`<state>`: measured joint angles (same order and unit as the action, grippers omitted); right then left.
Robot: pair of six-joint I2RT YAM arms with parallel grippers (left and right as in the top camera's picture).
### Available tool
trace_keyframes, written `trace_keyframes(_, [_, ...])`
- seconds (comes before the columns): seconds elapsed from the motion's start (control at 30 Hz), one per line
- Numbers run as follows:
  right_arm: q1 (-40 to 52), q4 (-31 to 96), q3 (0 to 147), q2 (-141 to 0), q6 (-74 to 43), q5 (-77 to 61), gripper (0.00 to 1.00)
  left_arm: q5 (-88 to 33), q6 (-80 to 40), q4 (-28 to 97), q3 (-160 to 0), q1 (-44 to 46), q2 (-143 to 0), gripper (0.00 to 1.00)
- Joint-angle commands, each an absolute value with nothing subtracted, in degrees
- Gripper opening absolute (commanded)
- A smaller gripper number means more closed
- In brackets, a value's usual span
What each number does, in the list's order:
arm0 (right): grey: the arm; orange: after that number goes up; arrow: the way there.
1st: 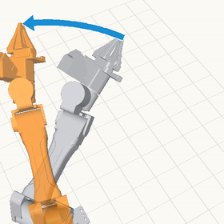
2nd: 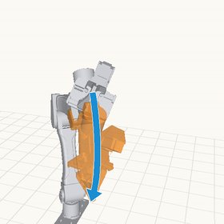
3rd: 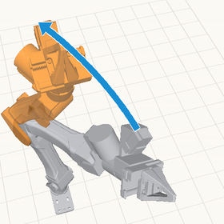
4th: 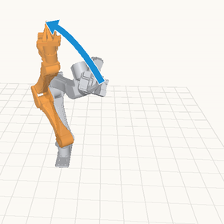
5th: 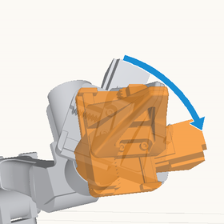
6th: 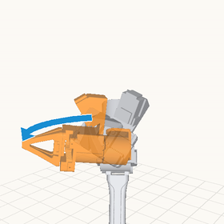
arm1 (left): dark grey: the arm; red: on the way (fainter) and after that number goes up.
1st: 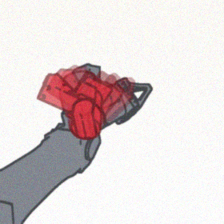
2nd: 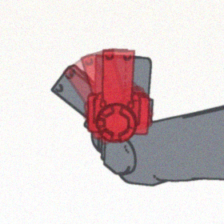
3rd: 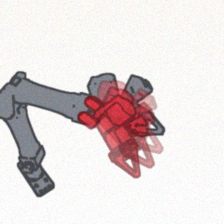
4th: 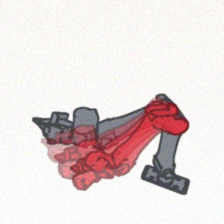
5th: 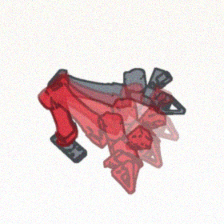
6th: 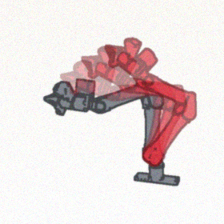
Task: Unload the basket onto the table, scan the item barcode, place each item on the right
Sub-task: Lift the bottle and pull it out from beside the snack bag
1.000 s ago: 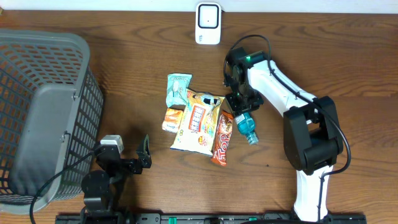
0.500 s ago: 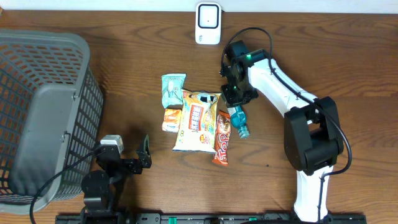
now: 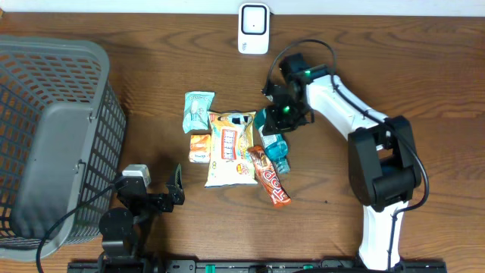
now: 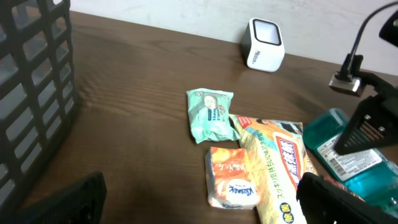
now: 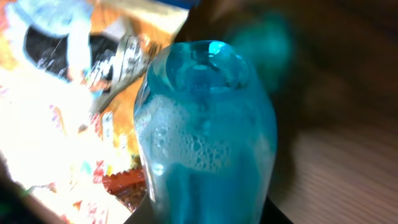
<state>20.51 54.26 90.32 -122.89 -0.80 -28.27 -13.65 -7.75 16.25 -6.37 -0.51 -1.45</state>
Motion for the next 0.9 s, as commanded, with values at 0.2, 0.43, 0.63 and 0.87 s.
trace_keyframes(0.2, [13.02, 57.34, 90.26, -123.0, 12.86, -53.93, 0.01, -14.37, -8.43, 17.52, -5.48, -0.45, -1.34, 0.98])
trace_keyframes(0.43, [9.56, 68.12, 90.3, -123.0, 25.71, -64.69, 0.01, -14.37, -8.43, 17.52, -5.48, -0.45, -1.34, 0.98])
trace_keyframes(0.63, [9.02, 77.47, 90.32, -122.39, 33.06, -64.69, 0.01, -14.37, -8.43, 17.52, -5.48, -0.45, -1.34, 0.98])
trace_keyframes(0.87, [8.32, 86.46, 90.32, -116.84, 41.43, -65.56, 0.01, -14.37, -8.43, 17.52, -5.48, -0.45, -1.34, 0.98])
